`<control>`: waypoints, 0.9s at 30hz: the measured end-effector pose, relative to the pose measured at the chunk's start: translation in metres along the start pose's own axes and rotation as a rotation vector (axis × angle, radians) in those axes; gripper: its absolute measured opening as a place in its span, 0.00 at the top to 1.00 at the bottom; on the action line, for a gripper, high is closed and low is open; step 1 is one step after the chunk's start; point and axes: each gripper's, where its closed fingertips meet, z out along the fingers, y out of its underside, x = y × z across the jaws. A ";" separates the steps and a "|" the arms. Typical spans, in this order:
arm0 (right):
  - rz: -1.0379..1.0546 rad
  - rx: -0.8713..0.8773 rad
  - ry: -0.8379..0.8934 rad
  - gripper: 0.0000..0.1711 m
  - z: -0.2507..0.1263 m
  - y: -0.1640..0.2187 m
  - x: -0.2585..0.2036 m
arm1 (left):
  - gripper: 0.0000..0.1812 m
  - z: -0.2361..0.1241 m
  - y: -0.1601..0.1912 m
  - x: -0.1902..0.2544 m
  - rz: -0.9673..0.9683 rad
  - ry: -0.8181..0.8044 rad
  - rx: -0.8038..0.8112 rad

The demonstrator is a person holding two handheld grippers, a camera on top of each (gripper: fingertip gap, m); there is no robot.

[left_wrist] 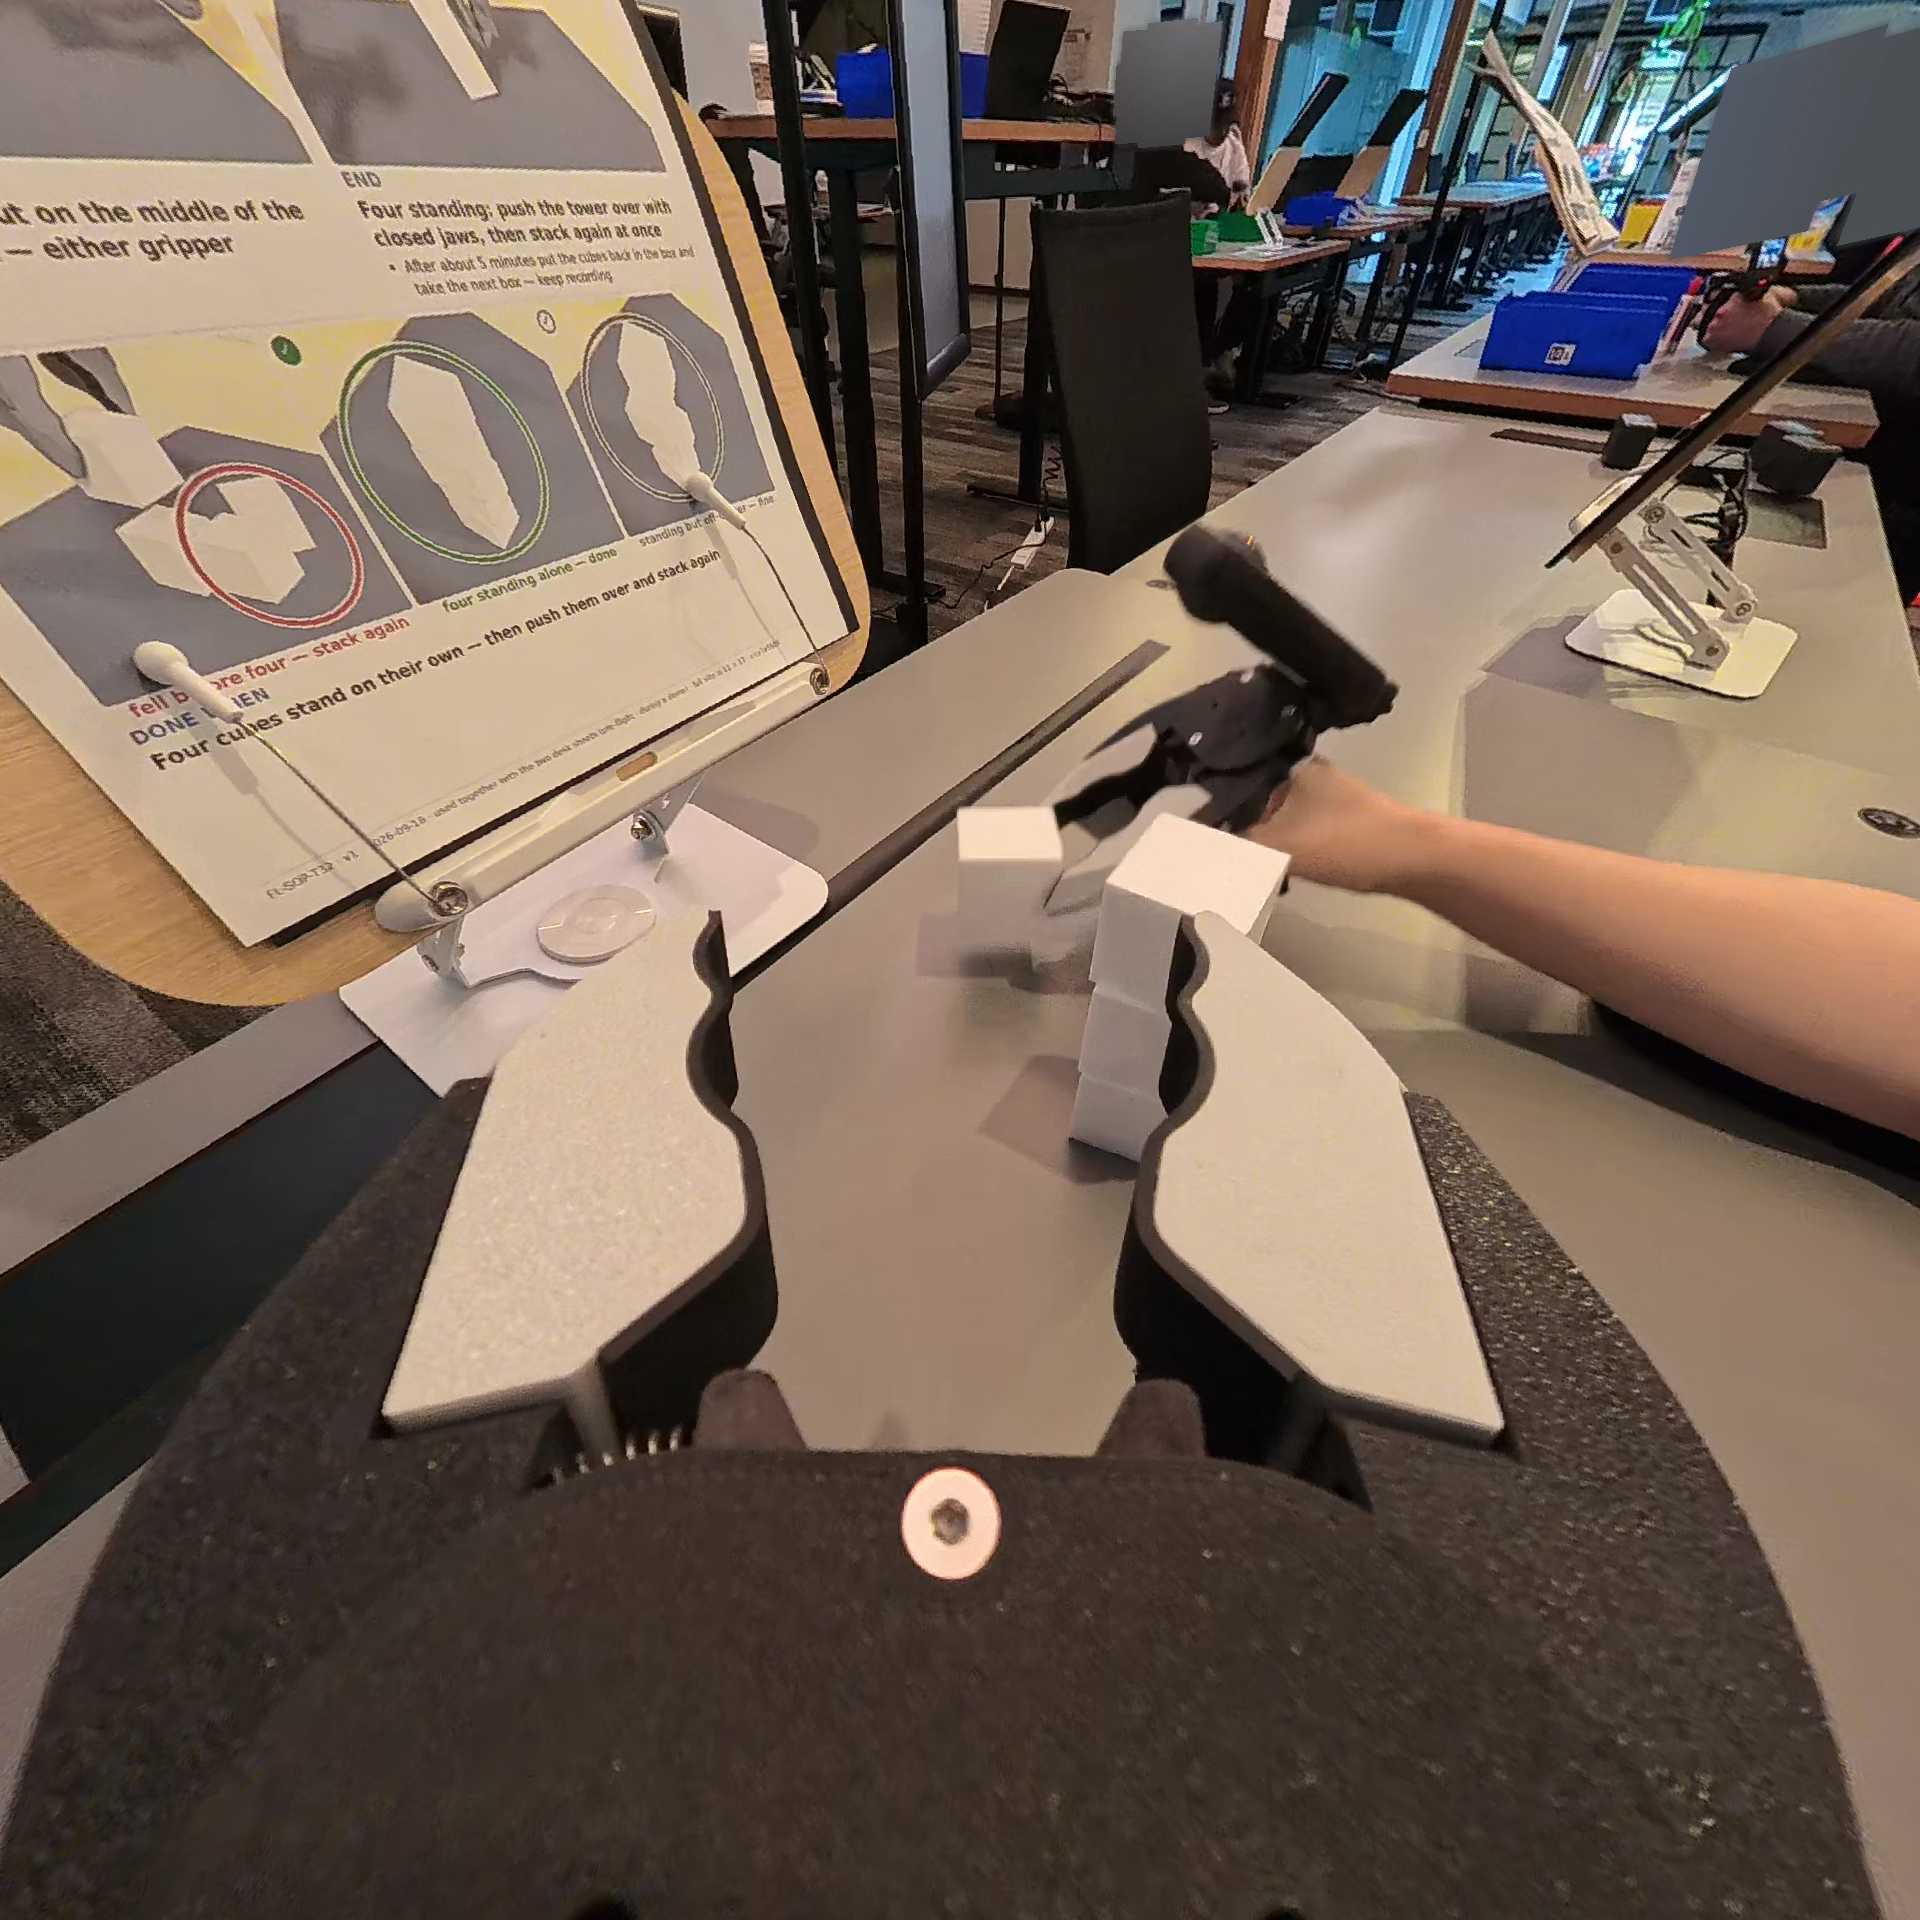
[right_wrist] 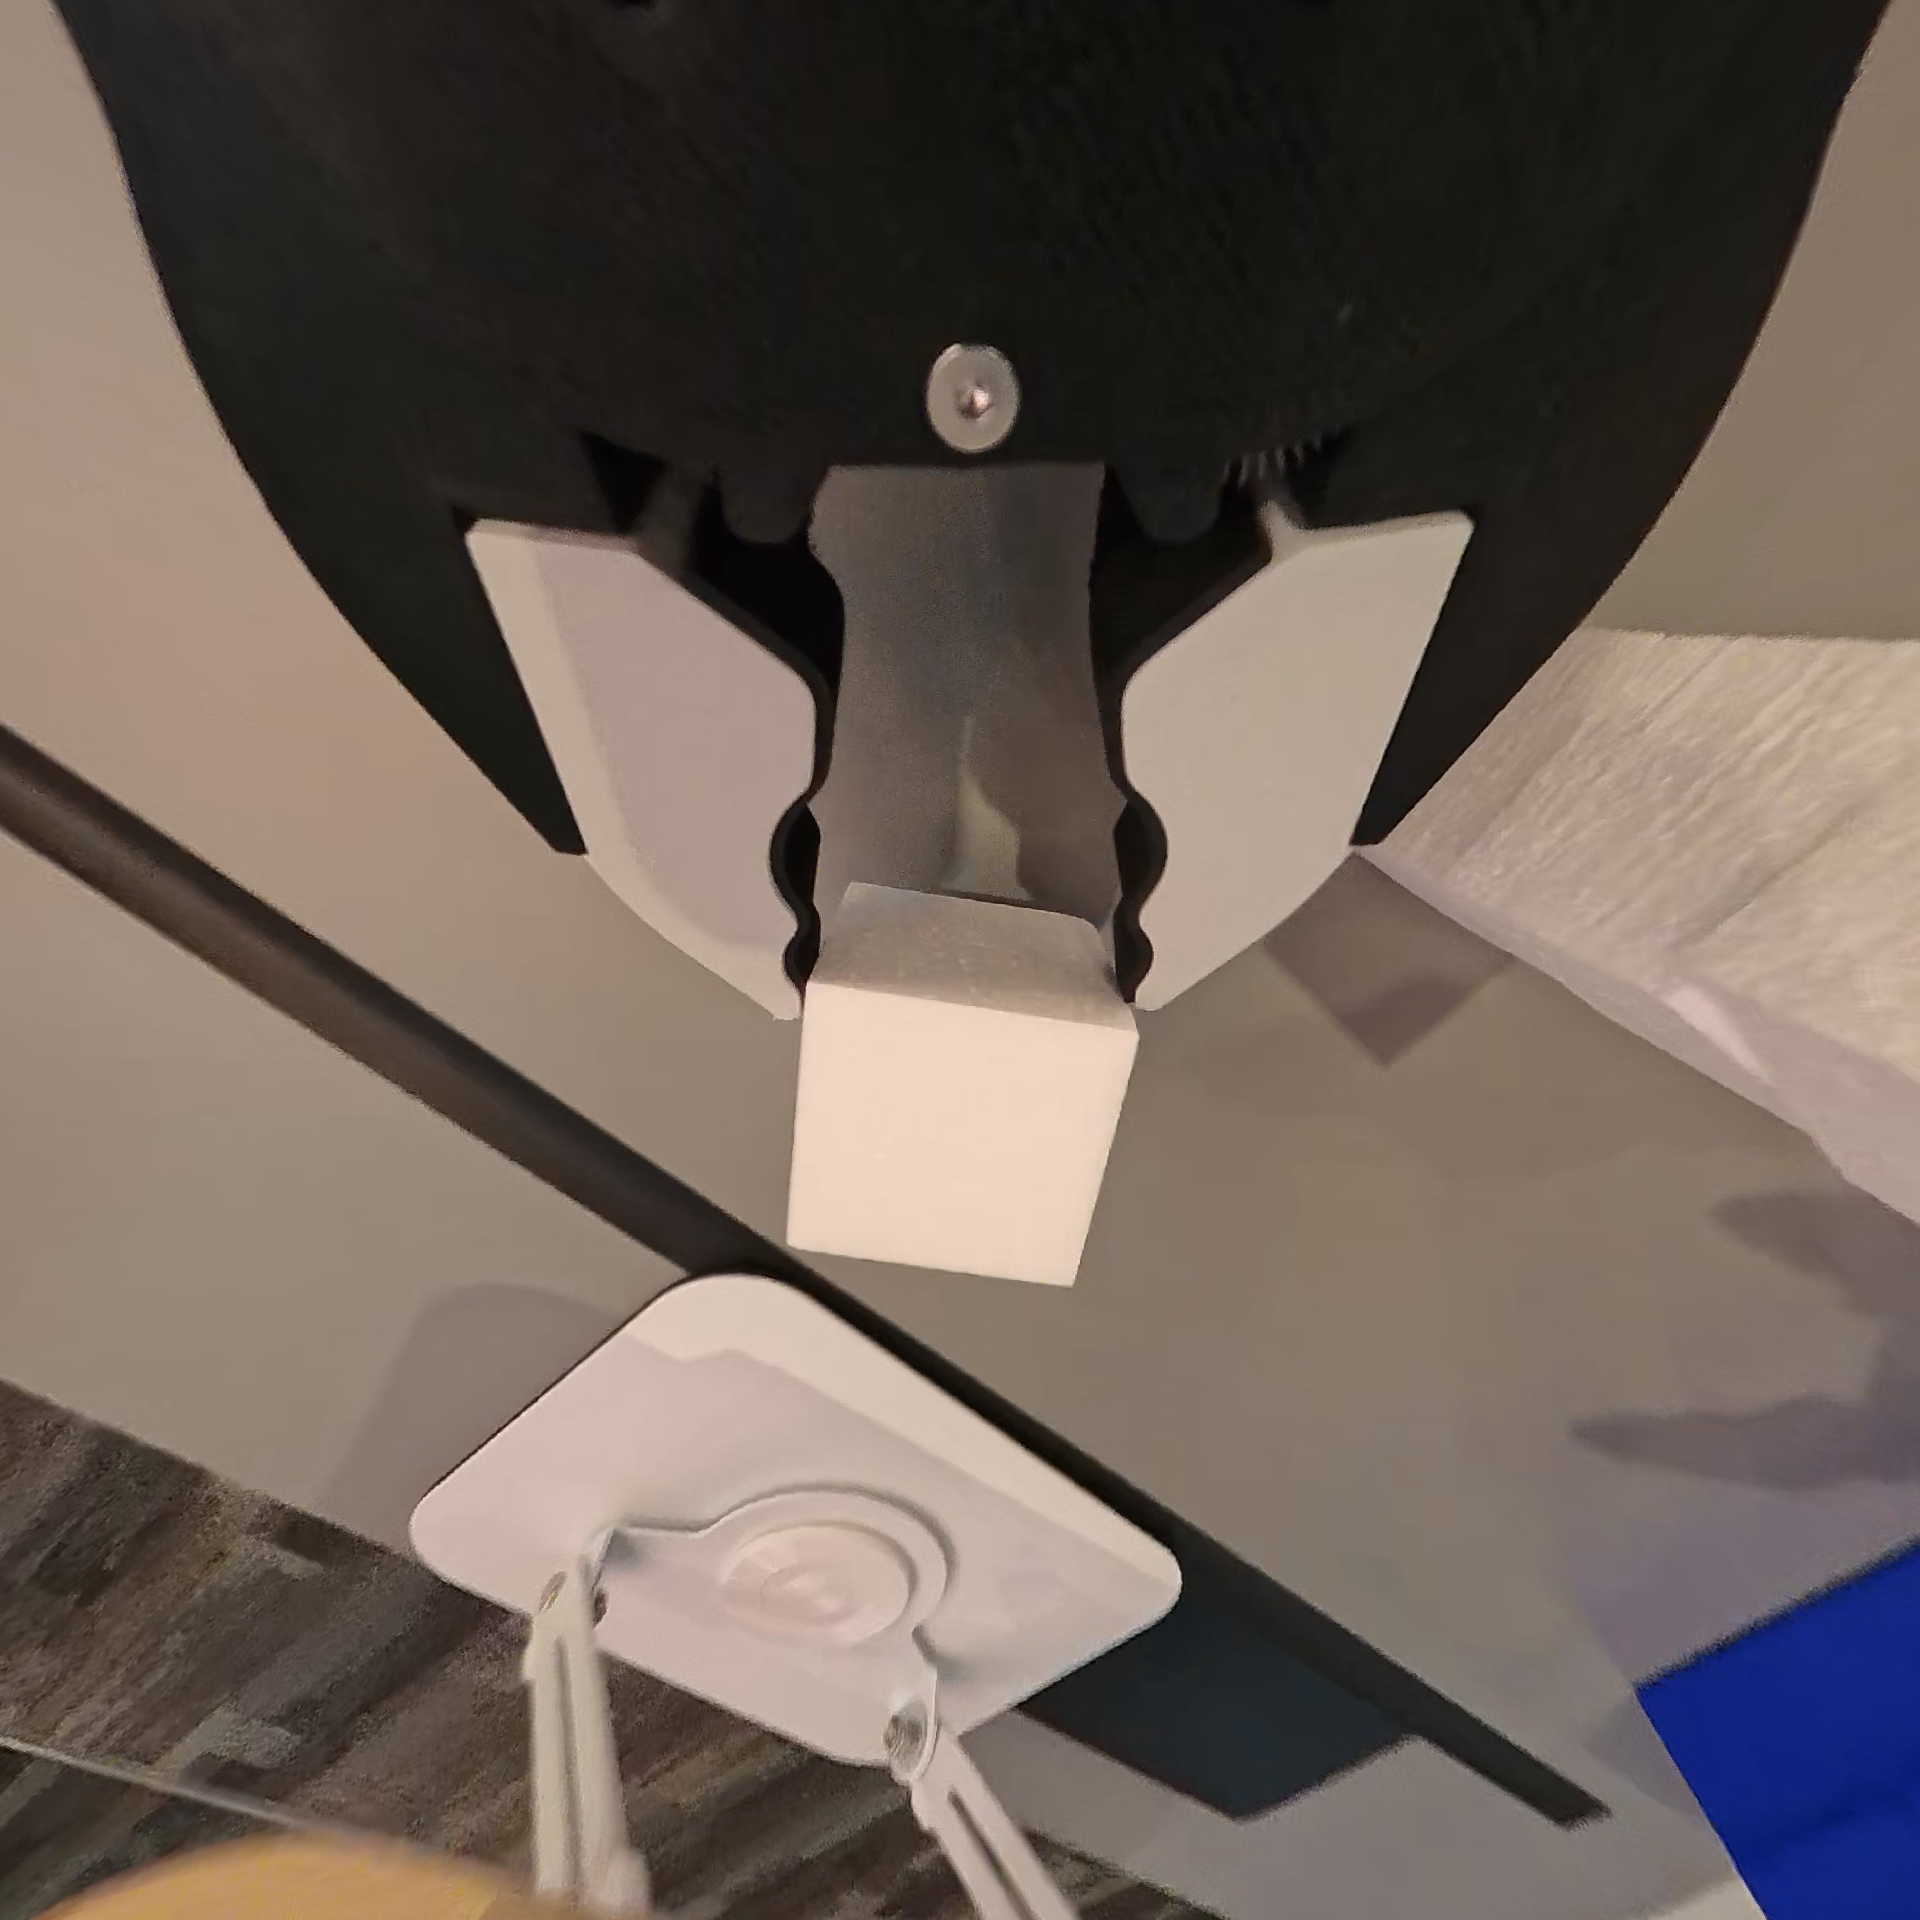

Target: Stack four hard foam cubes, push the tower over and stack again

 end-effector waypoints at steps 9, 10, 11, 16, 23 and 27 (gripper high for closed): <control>-0.047 0.338 -0.593 0.68 -0.128 -0.104 -0.081 | 0.56 -0.007 -0.001 -0.002 0.002 0.010 -0.007; -0.091 0.312 -0.641 0.68 -0.133 -0.103 -0.092 | 0.56 -0.008 -0.001 -0.002 0.001 0.011 -0.009; -0.144 0.272 -0.669 0.68 -0.134 -0.100 -0.101 | 0.56 -0.008 -0.001 -0.002 0.000 0.012 -0.009; -0.319 0.170 -0.729 0.68 -0.121 -0.090 -0.120 | 0.56 -0.007 0.001 -0.003 0.001 0.009 -0.018; -0.415 0.076 -0.756 0.68 -0.109 -0.085 -0.123 | 0.56 -0.001 0.009 -0.004 0.001 0.014 -0.049; -0.409 0.053 -0.773 0.68 -0.103 -0.083 -0.120 | 0.56 0.000 0.010 -0.006 -0.002 0.014 -0.053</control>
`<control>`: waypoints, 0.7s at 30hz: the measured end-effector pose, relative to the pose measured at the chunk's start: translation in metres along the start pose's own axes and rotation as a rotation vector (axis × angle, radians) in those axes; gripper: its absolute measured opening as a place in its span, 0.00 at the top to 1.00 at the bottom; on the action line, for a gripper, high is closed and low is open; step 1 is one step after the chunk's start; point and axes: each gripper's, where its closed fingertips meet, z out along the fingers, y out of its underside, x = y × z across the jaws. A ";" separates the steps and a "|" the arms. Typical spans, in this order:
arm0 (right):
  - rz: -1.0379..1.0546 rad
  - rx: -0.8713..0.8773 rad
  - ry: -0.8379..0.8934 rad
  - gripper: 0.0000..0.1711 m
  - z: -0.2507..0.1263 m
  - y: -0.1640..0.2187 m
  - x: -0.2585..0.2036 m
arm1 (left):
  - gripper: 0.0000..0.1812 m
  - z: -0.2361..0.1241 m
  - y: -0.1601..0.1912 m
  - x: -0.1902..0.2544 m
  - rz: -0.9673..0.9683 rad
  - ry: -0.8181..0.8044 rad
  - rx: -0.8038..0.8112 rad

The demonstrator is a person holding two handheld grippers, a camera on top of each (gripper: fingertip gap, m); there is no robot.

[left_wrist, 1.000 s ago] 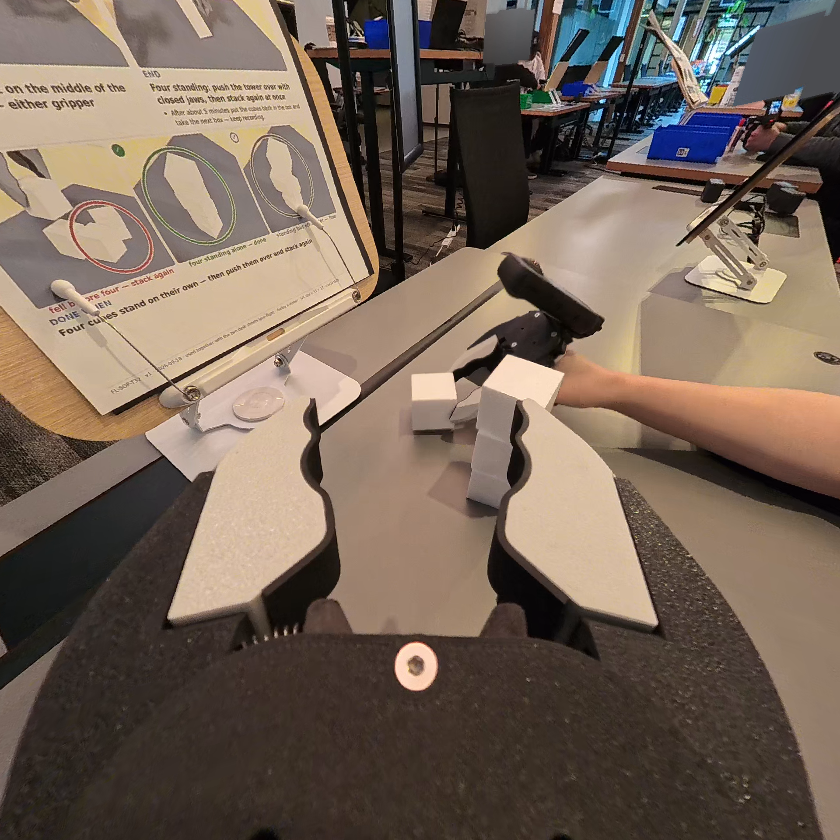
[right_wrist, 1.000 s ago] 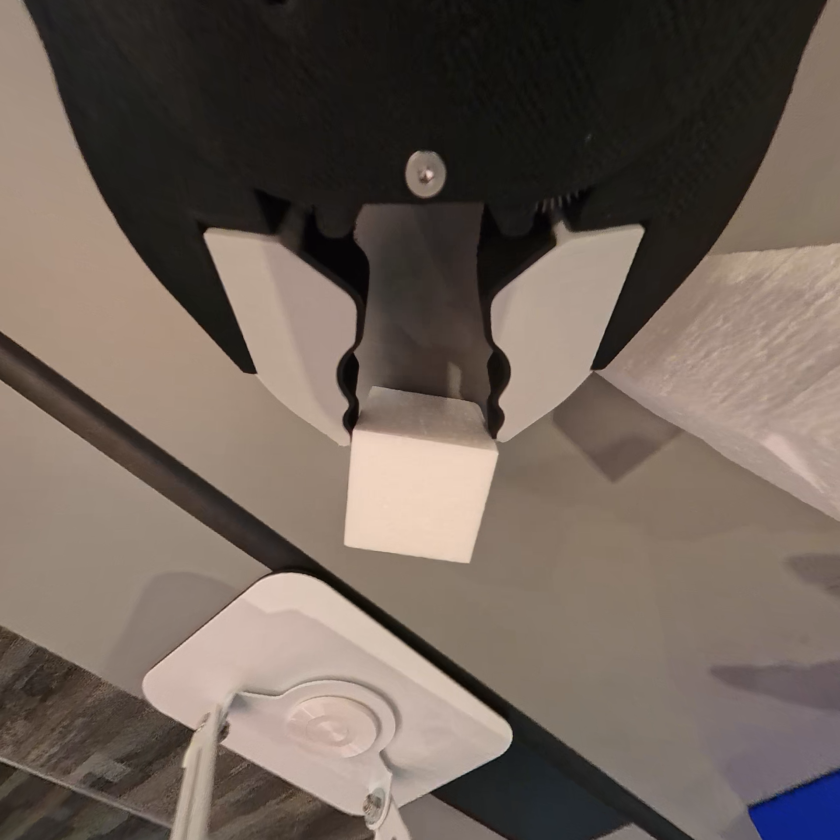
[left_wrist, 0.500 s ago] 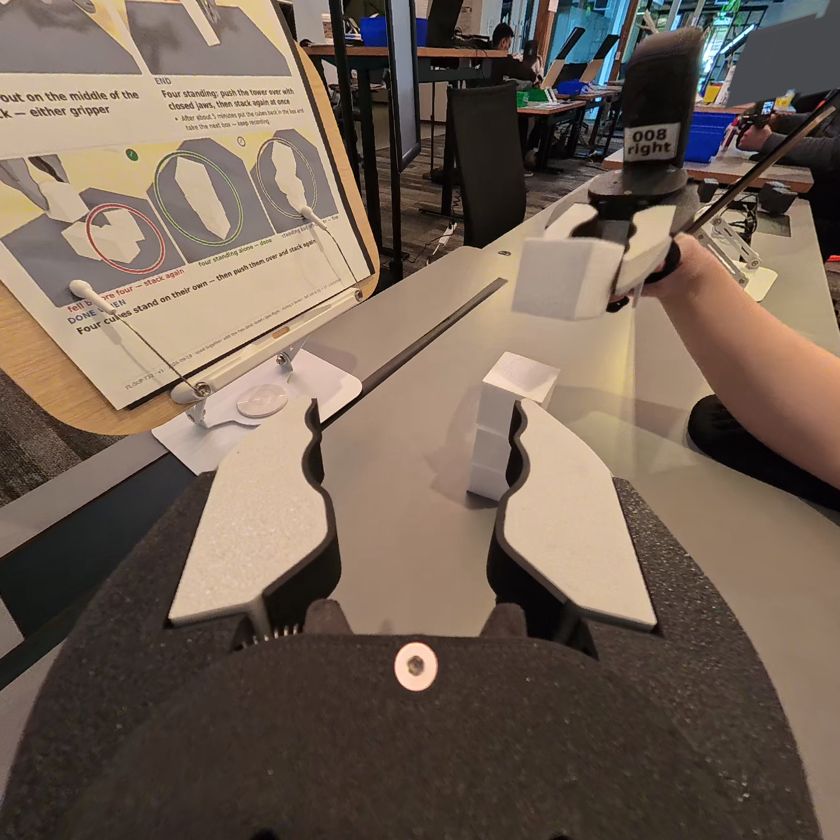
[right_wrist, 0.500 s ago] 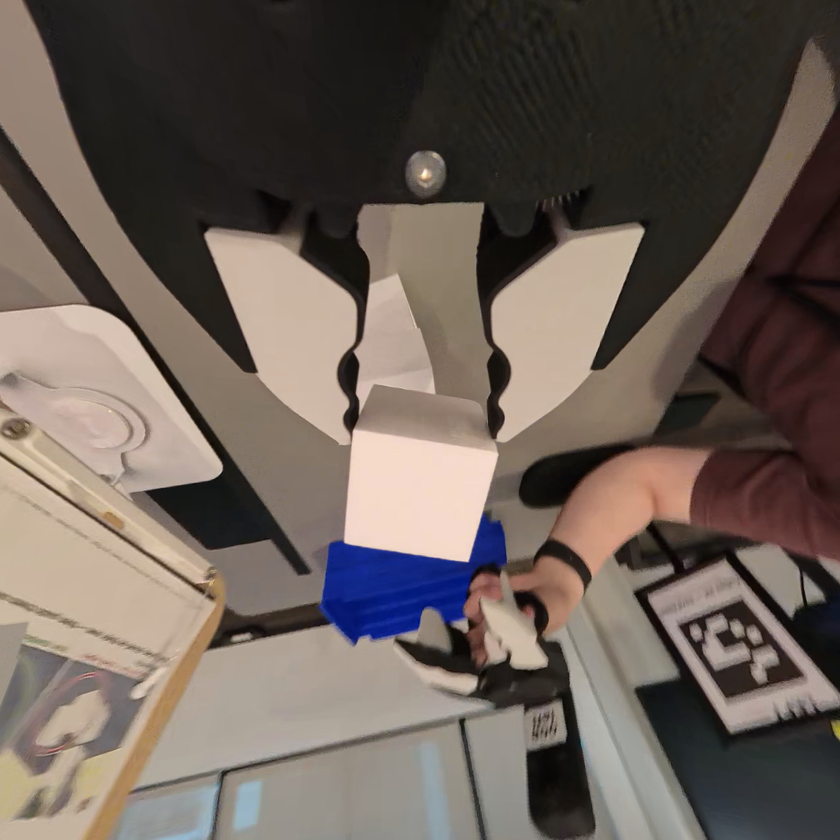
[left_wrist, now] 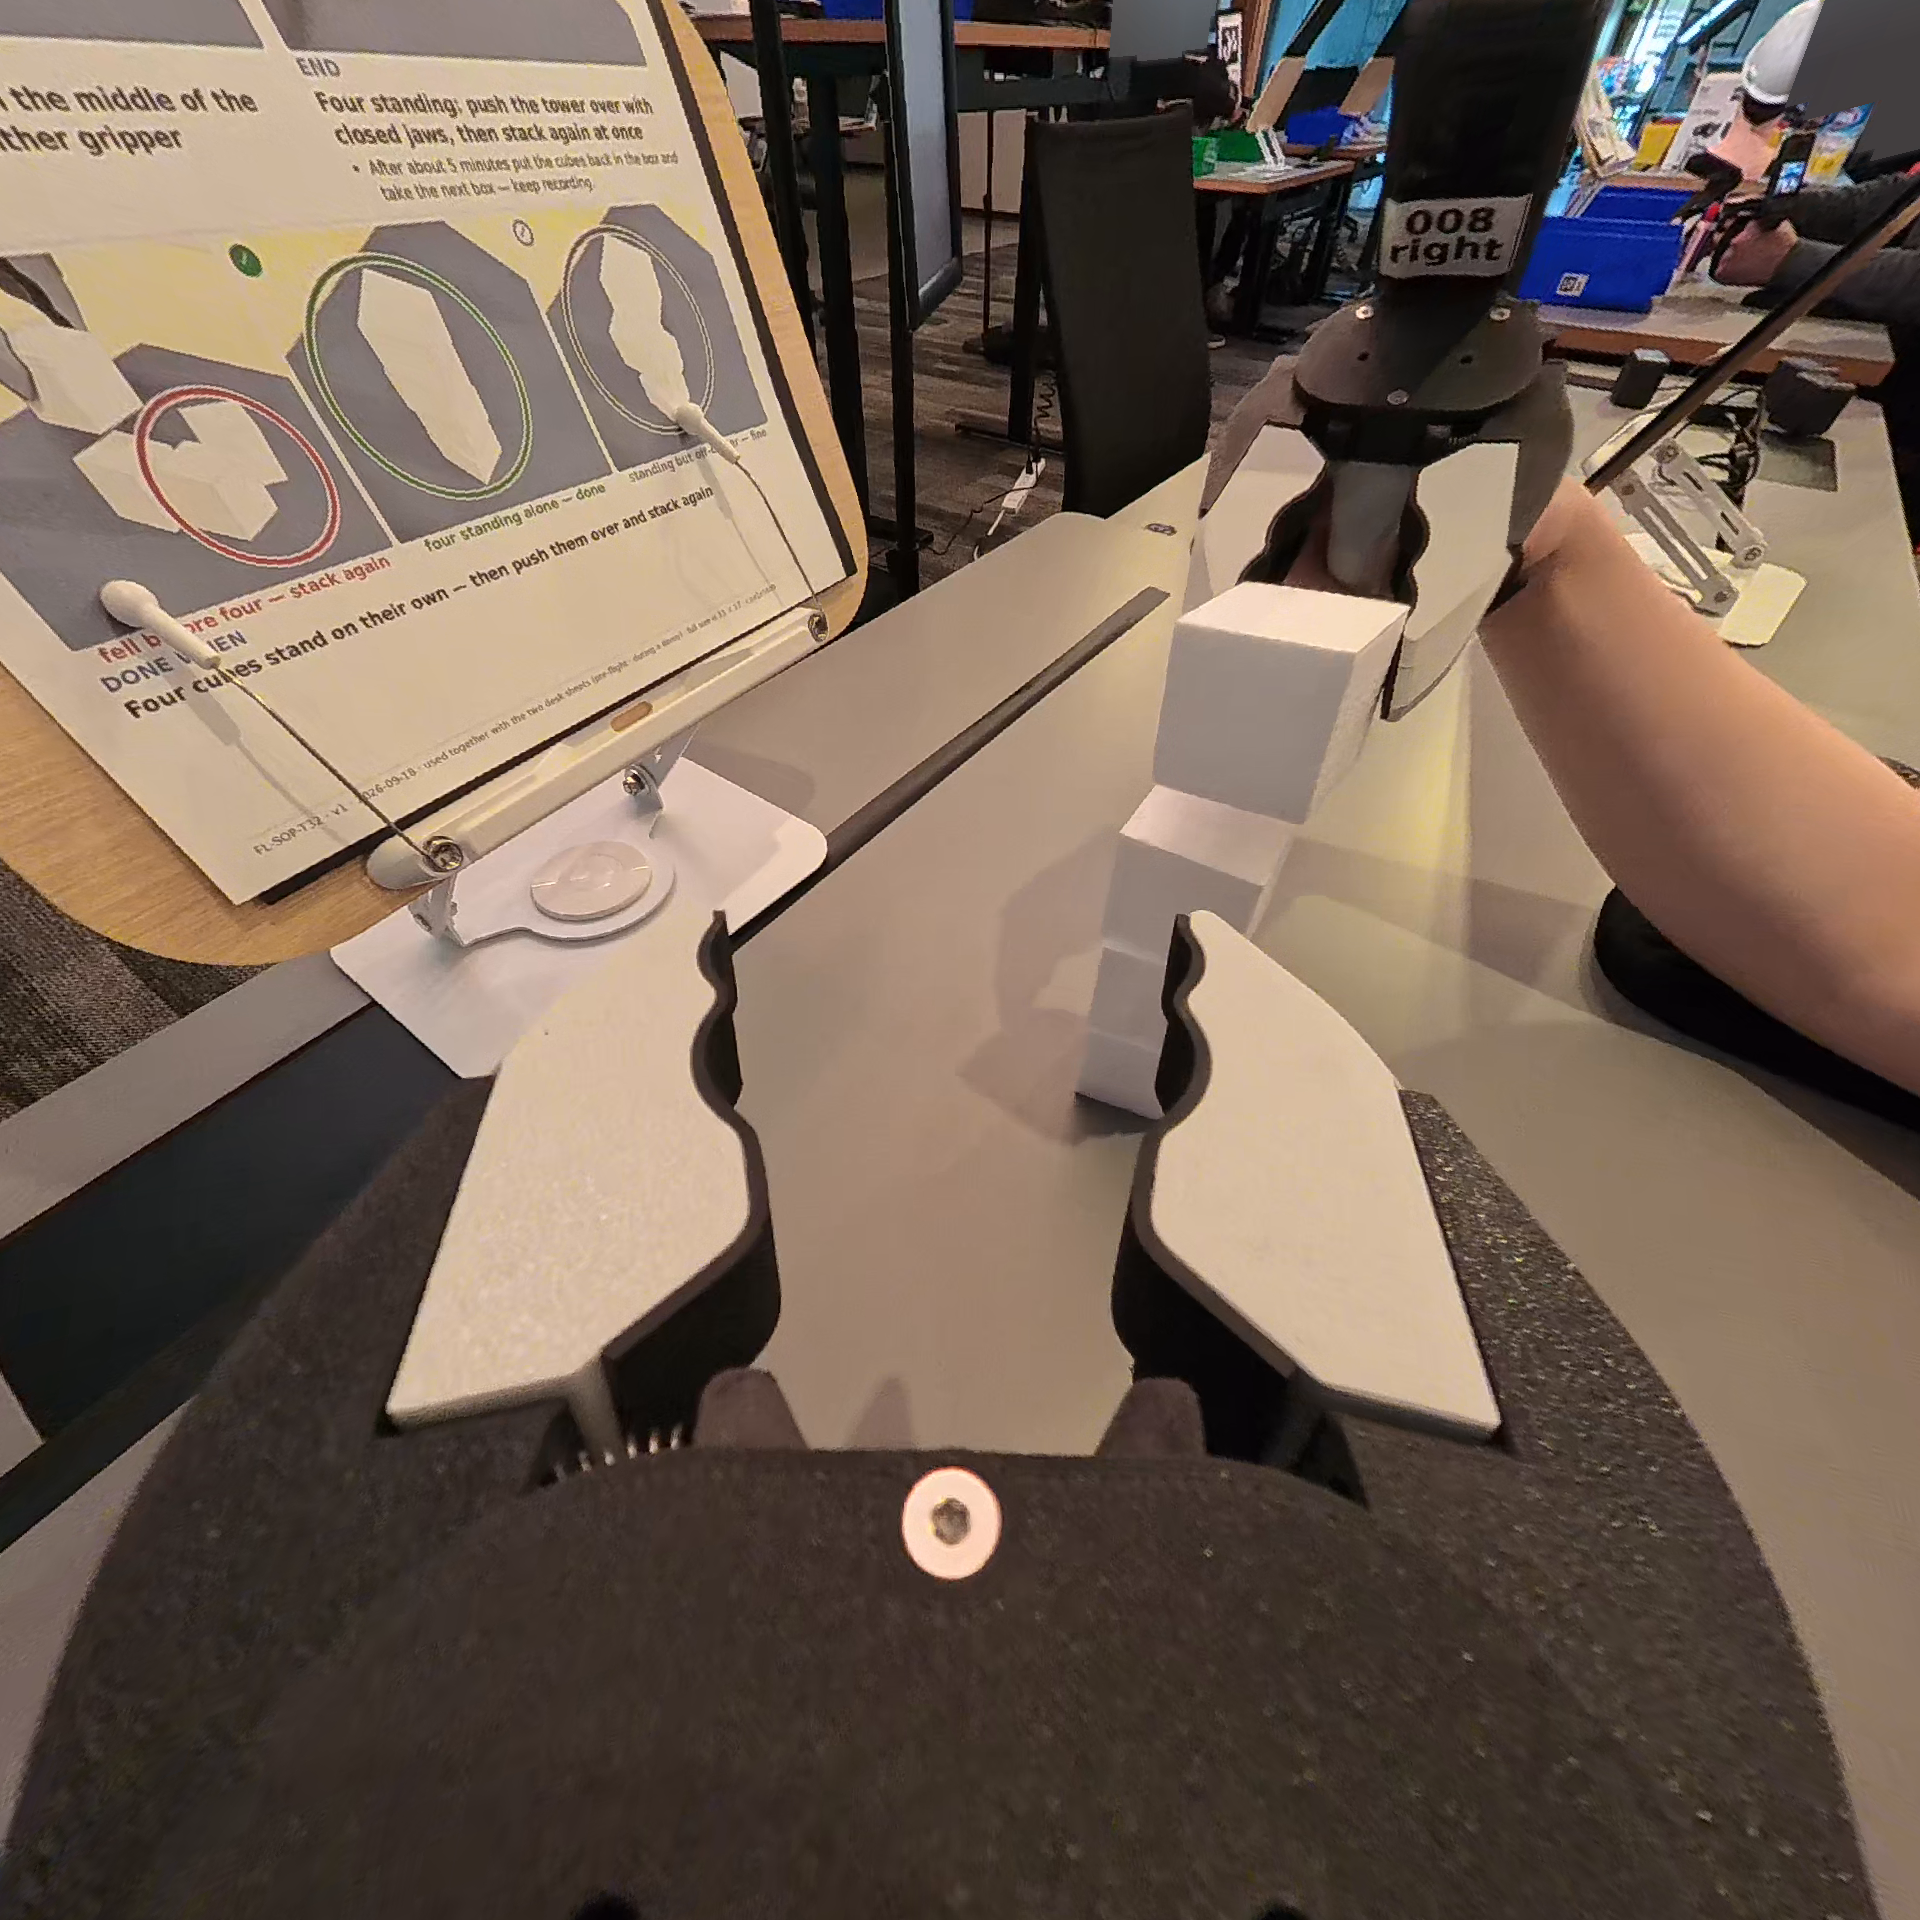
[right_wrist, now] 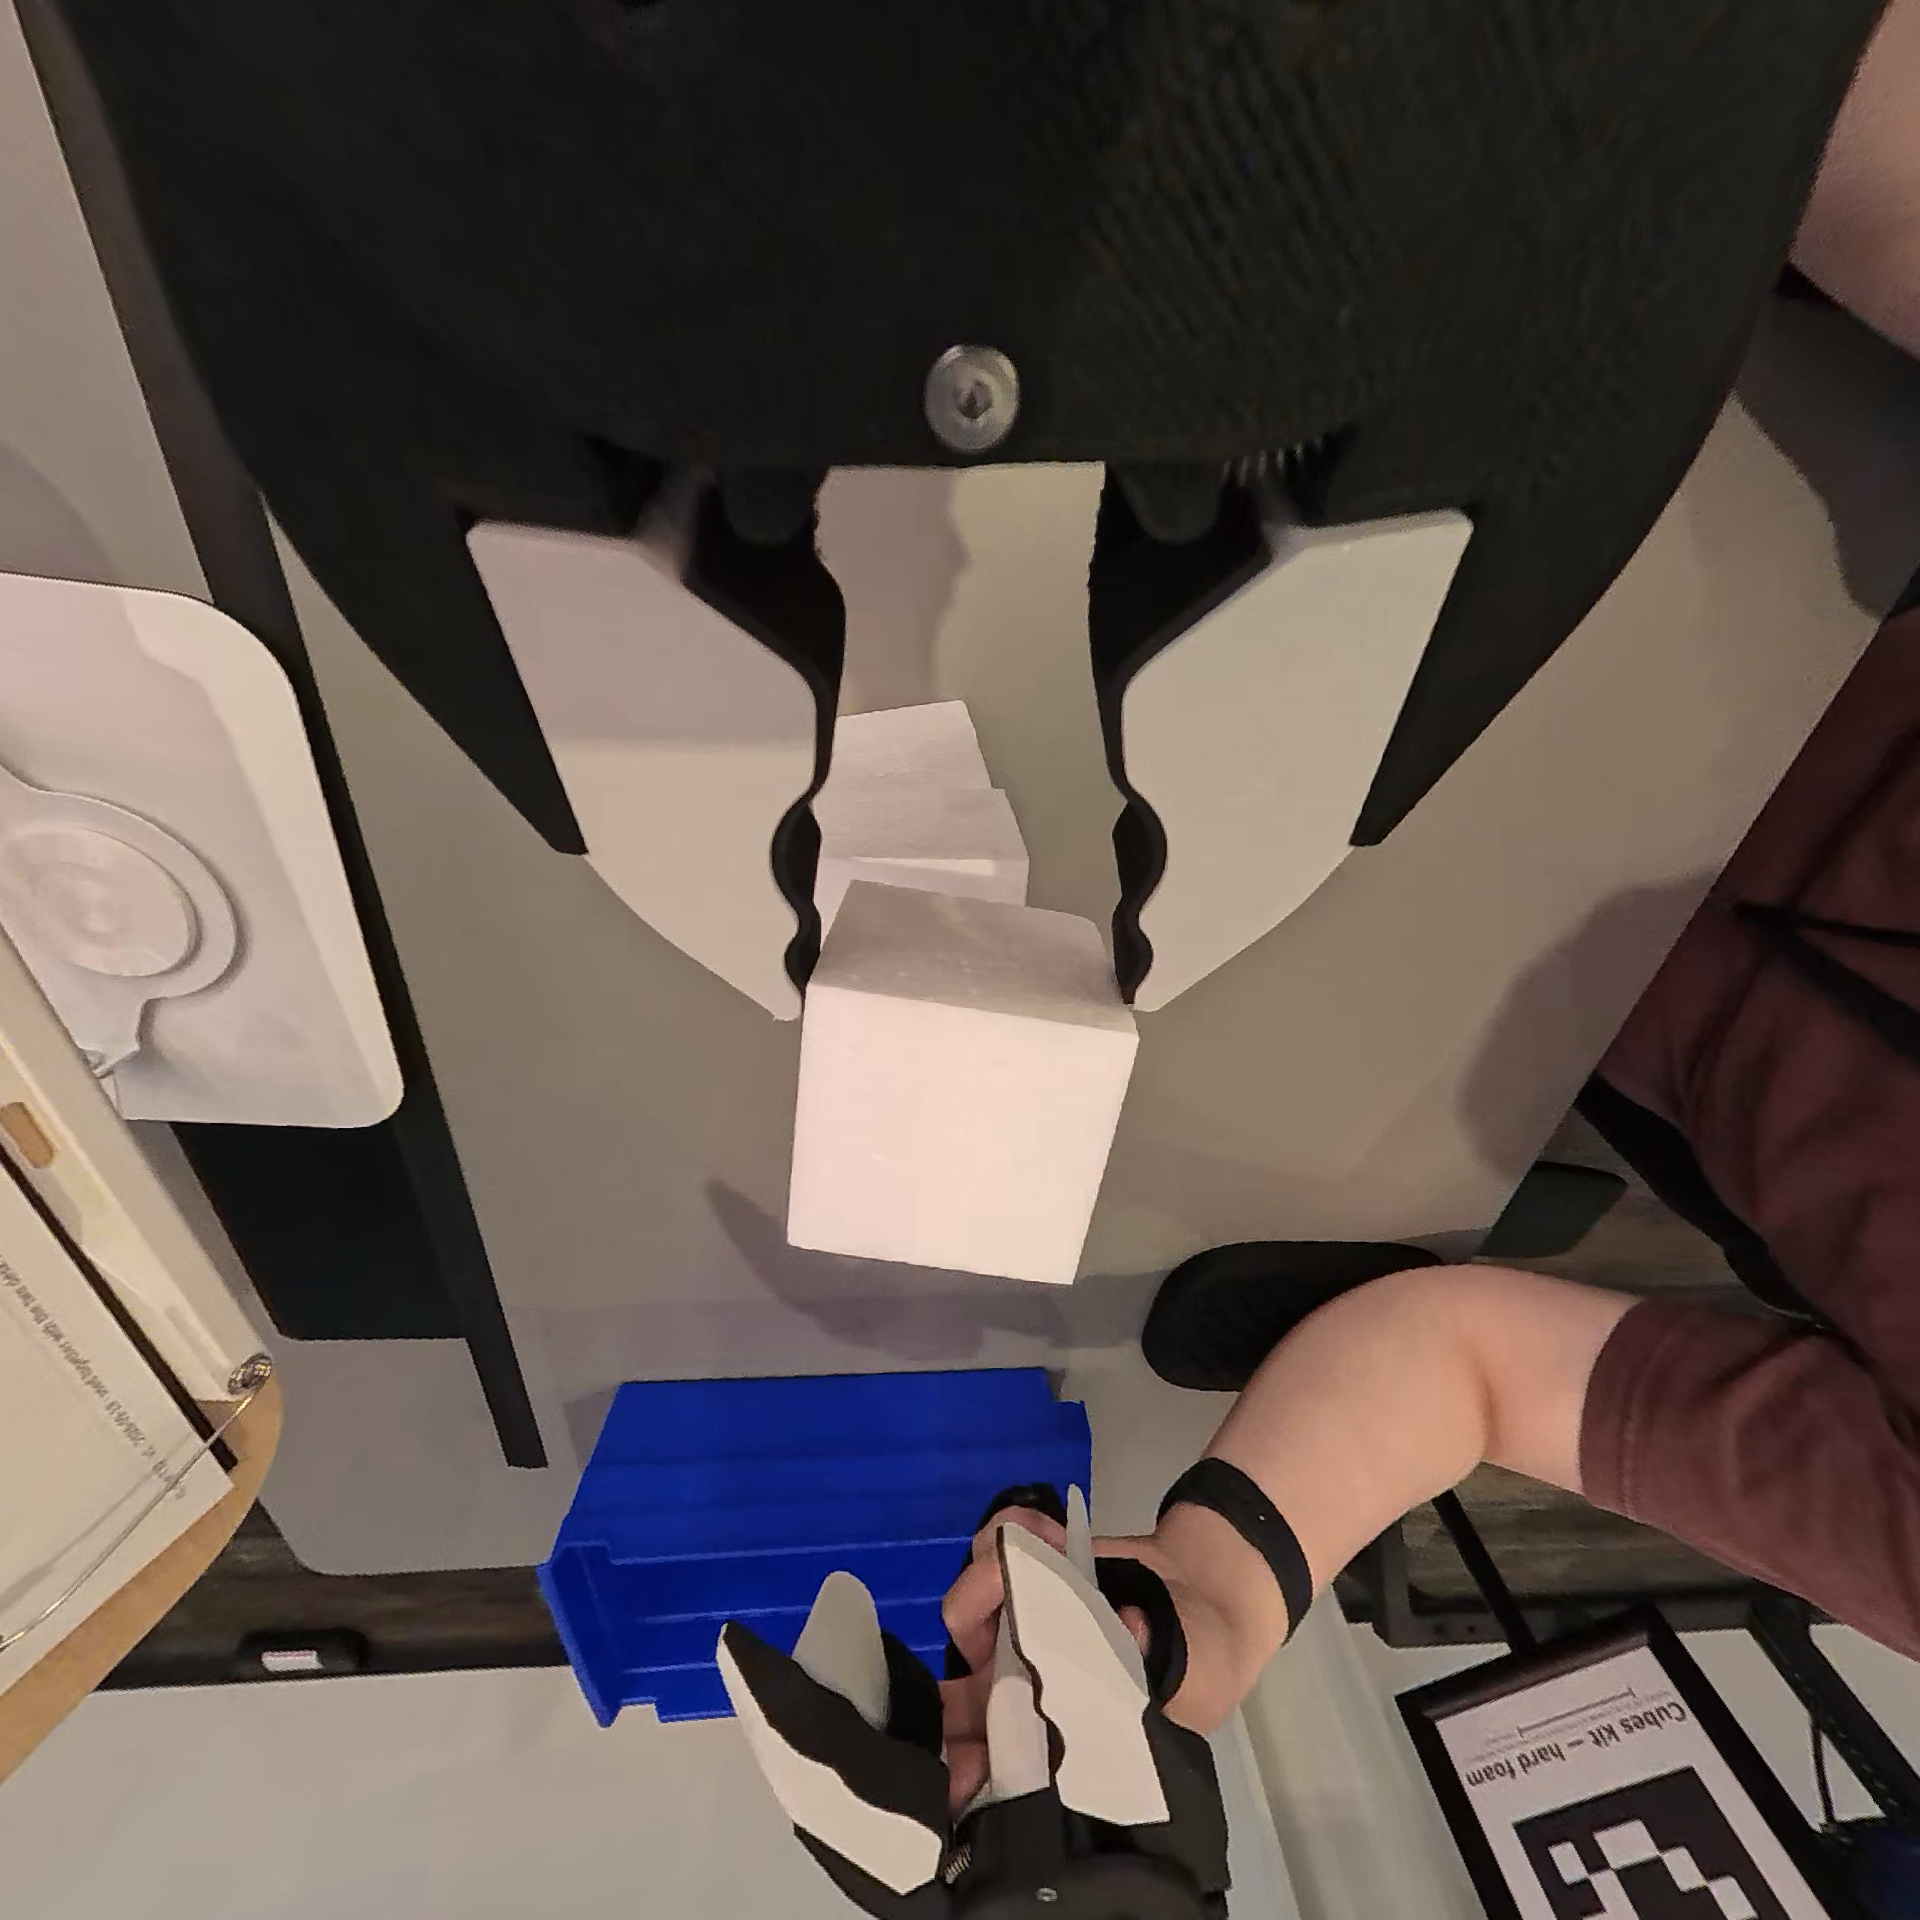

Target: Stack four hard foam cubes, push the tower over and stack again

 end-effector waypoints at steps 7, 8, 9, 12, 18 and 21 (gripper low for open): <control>-0.013 -0.068 0.003 0.68 0.004 0.011 0.003 | 0.56 0.003 0.003 -0.002 -0.003 -0.003 -0.012; -0.017 -0.063 0.008 0.68 0.004 0.011 0.005 | 0.56 0.004 0.004 -0.001 -0.001 -0.002 -0.015; -0.018 -0.059 0.006 0.68 0.005 0.011 0.005 | 0.56 0.005 0.004 -0.001 0.000 -0.001 -0.018; -0.021 -0.075 0.010 0.67 0.006 0.014 0.006 | 0.56 0.006 0.005 0.000 0.003 -0.002 -0.023; -0.026 -0.067 0.006 0.67 0.006 0.015 0.006 | 0.56 0.007 0.005 0.001 0.008 -0.003 -0.026; -0.046 -0.070 0.007 0.67 0.008 0.015 0.005 | 0.56 0.007 0.005 0.000 0.005 -0.002 -0.025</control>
